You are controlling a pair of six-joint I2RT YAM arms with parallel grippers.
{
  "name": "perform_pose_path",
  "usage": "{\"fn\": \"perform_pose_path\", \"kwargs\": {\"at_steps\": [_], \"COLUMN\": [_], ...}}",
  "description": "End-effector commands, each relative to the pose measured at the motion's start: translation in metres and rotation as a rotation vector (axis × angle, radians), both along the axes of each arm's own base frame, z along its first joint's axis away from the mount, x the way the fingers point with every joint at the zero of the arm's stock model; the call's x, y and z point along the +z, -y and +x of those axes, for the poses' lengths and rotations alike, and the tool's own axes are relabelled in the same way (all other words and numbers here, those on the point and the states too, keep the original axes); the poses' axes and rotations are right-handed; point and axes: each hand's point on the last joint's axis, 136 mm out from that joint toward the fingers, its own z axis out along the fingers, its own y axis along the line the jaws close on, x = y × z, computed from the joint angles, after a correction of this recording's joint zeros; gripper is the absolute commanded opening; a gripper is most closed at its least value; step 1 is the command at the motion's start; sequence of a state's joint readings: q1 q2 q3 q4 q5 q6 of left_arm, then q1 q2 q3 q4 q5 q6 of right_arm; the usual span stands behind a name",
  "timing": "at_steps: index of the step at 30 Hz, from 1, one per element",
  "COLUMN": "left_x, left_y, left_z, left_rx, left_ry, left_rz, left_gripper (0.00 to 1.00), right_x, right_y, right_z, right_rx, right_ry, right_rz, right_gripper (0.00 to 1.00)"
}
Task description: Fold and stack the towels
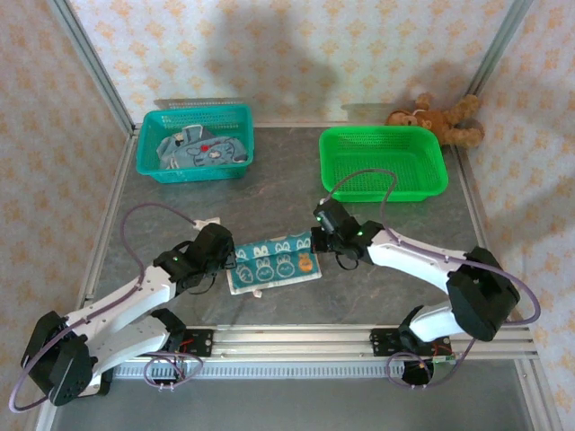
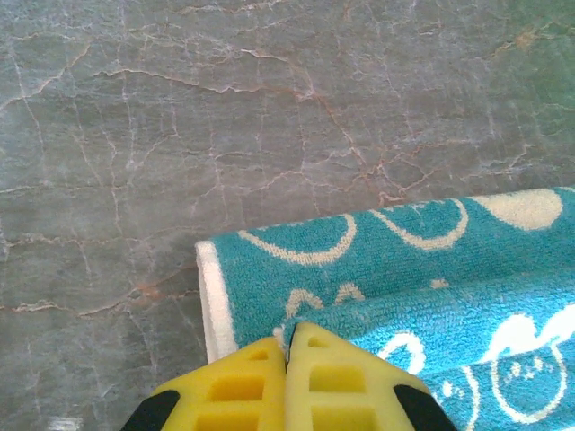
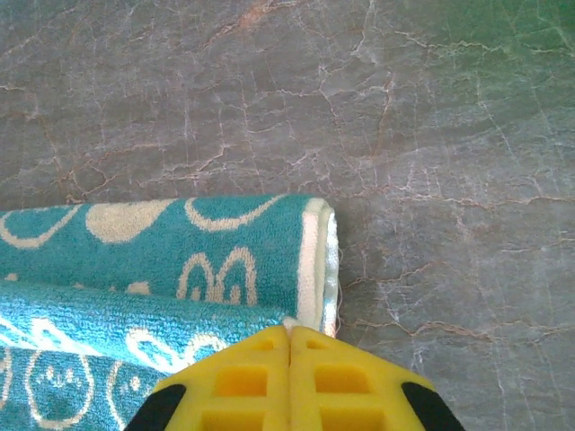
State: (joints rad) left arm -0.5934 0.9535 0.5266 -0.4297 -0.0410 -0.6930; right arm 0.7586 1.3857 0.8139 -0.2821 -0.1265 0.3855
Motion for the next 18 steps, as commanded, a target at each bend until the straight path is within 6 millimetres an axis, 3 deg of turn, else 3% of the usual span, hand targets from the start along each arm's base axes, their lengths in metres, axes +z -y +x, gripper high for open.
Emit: {"fn": "perform_pose_path", "kwargs": {"at_steps": [1, 17, 18], "left_x": [0.004, -0.016, -0.017], "left_y": [-0.008, -0.007, -0.007], "left_z": [-0.002, -0.017, -0.018], "left_rx": [0.047, 0.045, 0.046], "left_ry": [0.031, 0.000, 0.000], "left_rz": [0.012, -0.008, -0.012], "left_gripper": [0.00, 0.00, 0.05], "right_x": [0.010, -0.014, -0.015], "right_y": [0.006, 0.008, 0.008], "right_z": [0.002, -0.023, -0.026], "right_rx": [-0.045, -0.038, -0.035], "right_ry": [0.042, -0.006, -0.007], "right_rz": [0.013, 0.015, 0.016], "right_gripper": [0.00, 0.00, 0.04]}}
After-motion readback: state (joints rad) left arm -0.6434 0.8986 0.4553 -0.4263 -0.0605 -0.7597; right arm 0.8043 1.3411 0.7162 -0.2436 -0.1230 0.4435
